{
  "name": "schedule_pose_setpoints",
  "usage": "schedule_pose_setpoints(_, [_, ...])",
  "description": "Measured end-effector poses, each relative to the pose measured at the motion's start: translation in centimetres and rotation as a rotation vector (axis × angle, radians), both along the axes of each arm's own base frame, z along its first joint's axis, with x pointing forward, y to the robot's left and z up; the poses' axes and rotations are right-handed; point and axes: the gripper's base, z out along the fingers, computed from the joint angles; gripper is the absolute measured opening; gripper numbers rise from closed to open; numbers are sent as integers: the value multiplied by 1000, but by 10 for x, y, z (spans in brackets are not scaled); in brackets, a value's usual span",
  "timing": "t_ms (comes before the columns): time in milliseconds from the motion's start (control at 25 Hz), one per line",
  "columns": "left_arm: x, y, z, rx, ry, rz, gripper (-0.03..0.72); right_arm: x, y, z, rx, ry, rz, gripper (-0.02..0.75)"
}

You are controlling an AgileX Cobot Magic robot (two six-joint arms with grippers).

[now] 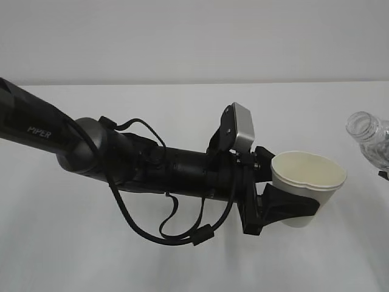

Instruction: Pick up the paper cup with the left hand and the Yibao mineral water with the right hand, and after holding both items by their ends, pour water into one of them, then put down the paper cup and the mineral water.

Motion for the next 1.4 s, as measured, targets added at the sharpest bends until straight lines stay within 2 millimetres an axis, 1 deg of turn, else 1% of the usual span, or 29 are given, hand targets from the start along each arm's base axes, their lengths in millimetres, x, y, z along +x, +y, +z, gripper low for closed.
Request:
schedule_pose_setpoints(440, [1,-1,0,8,-12,5,461,-1,-2,-2,-74,18,29,456])
schedule_pose_setpoints(600, [0,-9,6,-7,-34,-9,461,-1,-3,-1,-90,25,26,456])
schedule_pose_setpoints(760, [-5,-17,9,-12,-39,-8,461,6,-6,9,-122,10,11,456])
schedule_pose_setpoints(880, [-5,-18,9,-16,-42,-2,461,10,-7,15,-145,-6,12,456])
schedule_pose_setpoints(1120, [-3,-19,6,-22,-23,25,461,10,-7,16,-159,-6,19,456])
schedule_pose_setpoints(1400, [-1,-19,7,-32,-15,43,461,10,-7,16,-200,-4,45,456])
